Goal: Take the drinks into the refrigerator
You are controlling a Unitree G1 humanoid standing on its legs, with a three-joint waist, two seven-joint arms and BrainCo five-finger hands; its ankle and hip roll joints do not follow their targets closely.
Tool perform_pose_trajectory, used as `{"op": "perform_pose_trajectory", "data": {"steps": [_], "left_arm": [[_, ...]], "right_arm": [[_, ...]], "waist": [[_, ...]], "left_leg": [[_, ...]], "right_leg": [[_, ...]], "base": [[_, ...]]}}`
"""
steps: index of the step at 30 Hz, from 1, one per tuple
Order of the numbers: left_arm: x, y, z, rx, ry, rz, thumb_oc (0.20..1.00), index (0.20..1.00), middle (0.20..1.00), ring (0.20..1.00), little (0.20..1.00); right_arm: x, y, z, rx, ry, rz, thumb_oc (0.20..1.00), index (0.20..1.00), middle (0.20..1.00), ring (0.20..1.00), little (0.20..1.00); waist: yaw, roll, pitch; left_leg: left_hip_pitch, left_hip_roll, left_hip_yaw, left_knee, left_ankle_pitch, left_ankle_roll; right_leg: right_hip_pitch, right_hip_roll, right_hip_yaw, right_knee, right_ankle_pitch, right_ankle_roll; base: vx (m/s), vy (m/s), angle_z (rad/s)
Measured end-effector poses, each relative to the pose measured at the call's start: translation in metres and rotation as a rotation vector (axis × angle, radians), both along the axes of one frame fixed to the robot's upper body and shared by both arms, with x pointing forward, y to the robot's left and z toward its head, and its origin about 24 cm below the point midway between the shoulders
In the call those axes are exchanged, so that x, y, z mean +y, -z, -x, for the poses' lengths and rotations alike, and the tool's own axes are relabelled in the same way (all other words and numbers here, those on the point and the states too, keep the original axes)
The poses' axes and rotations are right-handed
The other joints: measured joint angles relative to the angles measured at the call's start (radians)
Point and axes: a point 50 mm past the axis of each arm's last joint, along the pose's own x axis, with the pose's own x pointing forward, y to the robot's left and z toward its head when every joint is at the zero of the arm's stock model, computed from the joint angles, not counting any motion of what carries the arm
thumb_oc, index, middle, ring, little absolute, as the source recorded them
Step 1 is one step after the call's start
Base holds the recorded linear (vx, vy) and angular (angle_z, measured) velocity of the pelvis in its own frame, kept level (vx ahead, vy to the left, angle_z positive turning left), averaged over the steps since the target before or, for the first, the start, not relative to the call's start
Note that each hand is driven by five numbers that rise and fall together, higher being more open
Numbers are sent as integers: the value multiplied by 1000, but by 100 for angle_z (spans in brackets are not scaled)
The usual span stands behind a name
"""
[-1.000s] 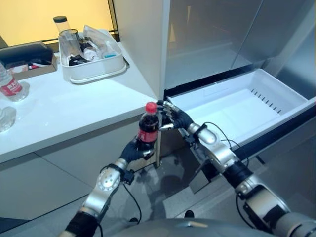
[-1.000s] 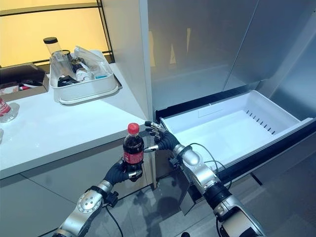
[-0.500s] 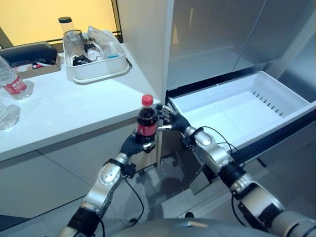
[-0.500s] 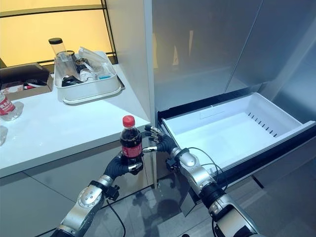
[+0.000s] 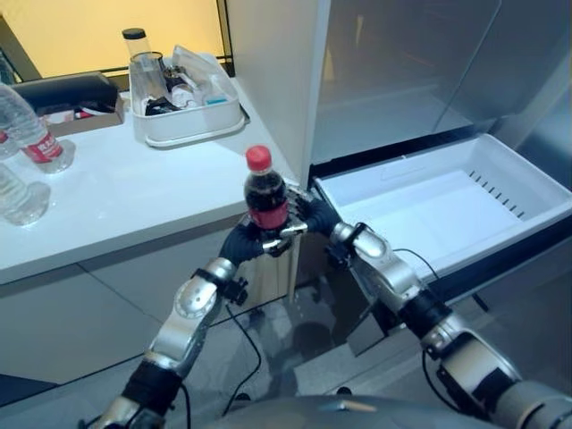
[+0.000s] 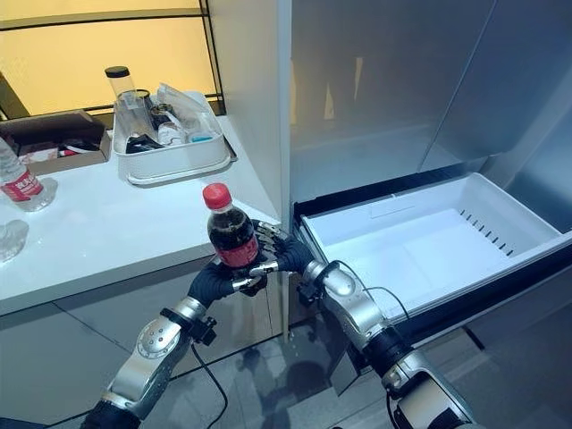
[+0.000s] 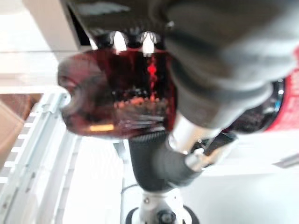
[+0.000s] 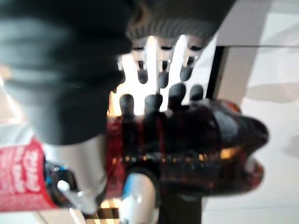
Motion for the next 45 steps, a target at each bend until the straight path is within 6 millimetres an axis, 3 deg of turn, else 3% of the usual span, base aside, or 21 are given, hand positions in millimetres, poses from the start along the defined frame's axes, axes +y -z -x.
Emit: {"op": "perform_pose_trajectory", "data": {"steps": [9, 29, 30, 31, 45], "left_arm": [[0, 1, 0, 16, 42, -41, 200, 200, 200, 200, 200], [9, 7, -9, 70, -9, -109, 200, 200, 200, 200, 200], [9, 9, -9, 75, -14, -111, 200, 200, 200, 200, 200], [10, 10, -10, 80, -20, -112, 200, 200, 200, 200, 200], [15, 14, -10, 119, -39, -116, 200, 200, 200, 200, 200]], "right_arm": [[7, -8, -2, -26, -83, 69, 1000, 1000, 1000, 1000, 1000], [32, 4, -7, 26, -50, 81, 1000, 1000, 1000, 1000, 1000], [33, 6, -7, 34, -47, 81, 282, 282, 282, 282, 282], [34, 7, -7, 37, -48, 82, 200, 200, 200, 200, 200], [40, 11, -6, 47, -15, 90, 200, 200, 200, 200, 200]], "waist": [[0, 0, 0], [1, -16, -21], [0, -18, -25], [1, -19, -27], [0, -22, -29]], "left_leg": [[2, 1, 0, 0, 0, 0], [6, -2, 2, 0, 2, -3], [6, -2, 2, 0, 2, -3], [6, -3, 2, 0, 2, -3], [4, -3, 4, 0, 2, -3]], "right_leg": [[2, 1, 0, 0, 0, 0], [5, 3, 3, 0, 0, -1], [5, 3, 3, 0, 0, -1], [5, 3, 3, 0, 0, -1], [1, 2, 5, 0, 0, -1]], "base": [[0, 0, 0], [0, 0, 0], [0, 0, 0], [0, 0, 0], [0, 0, 0]]}}
